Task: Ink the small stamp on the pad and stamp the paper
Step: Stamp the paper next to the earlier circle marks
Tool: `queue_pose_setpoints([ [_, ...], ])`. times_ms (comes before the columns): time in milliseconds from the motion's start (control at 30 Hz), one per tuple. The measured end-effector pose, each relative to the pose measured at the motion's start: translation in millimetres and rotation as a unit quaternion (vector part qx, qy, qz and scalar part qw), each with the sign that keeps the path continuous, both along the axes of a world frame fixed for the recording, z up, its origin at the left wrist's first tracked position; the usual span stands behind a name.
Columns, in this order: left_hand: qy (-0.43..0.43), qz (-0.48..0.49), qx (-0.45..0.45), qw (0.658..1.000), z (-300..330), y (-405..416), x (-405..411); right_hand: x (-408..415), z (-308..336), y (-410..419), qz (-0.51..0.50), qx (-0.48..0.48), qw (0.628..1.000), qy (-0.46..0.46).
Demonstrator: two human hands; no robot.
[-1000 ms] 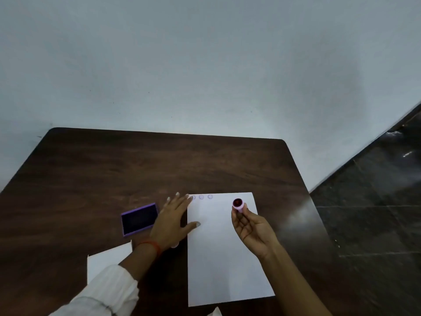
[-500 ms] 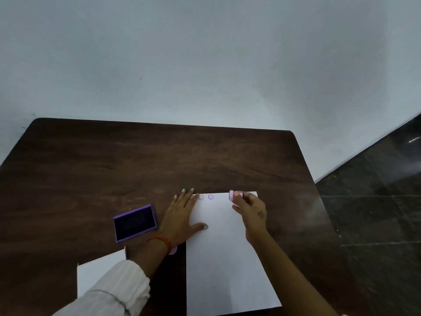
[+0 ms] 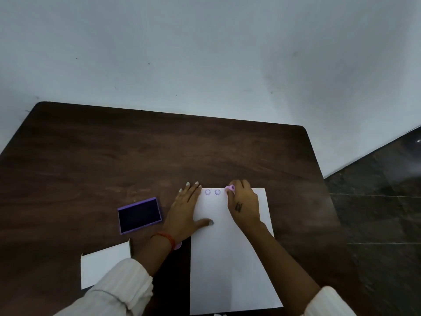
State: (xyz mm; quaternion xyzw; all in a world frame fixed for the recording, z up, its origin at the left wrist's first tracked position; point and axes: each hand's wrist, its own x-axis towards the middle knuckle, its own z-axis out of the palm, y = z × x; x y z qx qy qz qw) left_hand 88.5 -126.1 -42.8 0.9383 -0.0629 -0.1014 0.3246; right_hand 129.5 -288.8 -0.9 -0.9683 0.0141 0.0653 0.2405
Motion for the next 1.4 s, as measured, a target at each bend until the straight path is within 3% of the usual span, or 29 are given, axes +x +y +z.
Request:
queue_pose_setpoints([
  [533, 0.01, 0.003, 0.002, 1.0, 3, -1, 2, 2, 5, 8, 0.064, -0.096, 0.991, 0.069],
  [867, 0.014, 0.005, 0.0, 1.0, 3, -2, 2, 3, 2, 13, 0.077, -0.14, 0.986, 0.05],
  [1400, 0.009, 0.008, -0.007, 1.0, 0, -1, 2, 0, -3, 12, 0.103, -0.085, 0.991, 0.009],
])
